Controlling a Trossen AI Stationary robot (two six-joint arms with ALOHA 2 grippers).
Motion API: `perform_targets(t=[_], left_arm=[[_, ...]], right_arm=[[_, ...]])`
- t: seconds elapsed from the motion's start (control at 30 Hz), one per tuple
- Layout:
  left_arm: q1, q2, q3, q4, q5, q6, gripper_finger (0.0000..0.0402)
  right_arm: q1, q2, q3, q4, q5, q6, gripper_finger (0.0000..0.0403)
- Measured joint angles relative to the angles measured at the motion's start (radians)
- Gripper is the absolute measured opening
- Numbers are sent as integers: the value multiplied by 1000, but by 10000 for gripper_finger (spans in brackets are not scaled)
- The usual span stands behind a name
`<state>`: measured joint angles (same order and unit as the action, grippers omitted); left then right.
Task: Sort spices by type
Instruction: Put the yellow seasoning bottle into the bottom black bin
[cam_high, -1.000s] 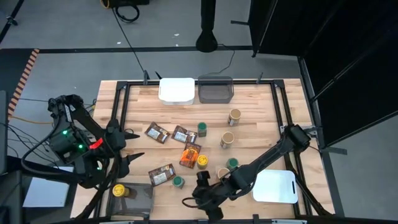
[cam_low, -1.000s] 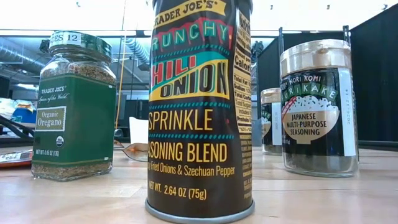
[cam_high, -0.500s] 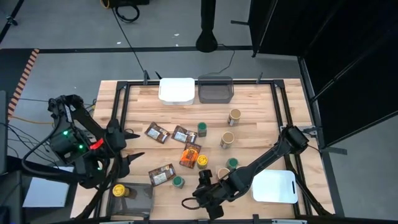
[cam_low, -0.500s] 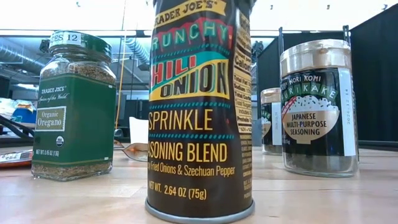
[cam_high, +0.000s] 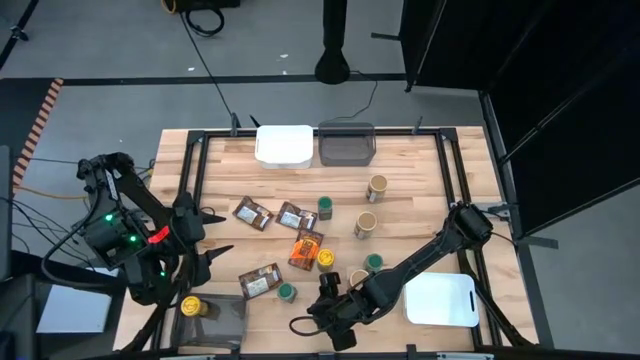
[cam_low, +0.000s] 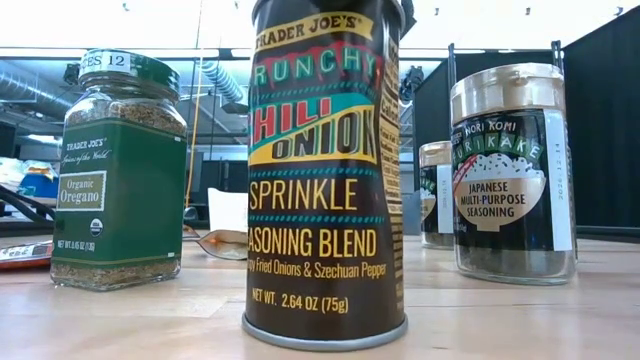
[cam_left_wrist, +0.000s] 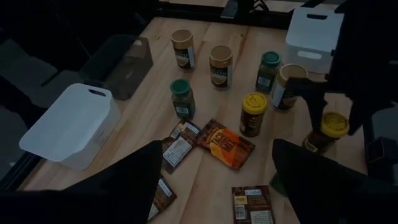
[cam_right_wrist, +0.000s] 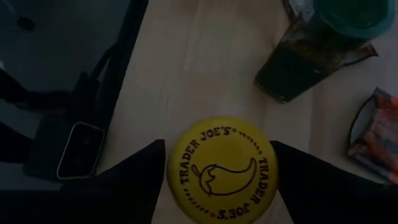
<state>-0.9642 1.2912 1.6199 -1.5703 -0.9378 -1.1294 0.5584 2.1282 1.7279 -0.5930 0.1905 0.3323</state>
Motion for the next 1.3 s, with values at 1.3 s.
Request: perform_targets(t=[1.3], left_arm=[[0,-30,0,-1,-32,3,310]], right_arm=[[-140,-2,337,170,65,-210,241]])
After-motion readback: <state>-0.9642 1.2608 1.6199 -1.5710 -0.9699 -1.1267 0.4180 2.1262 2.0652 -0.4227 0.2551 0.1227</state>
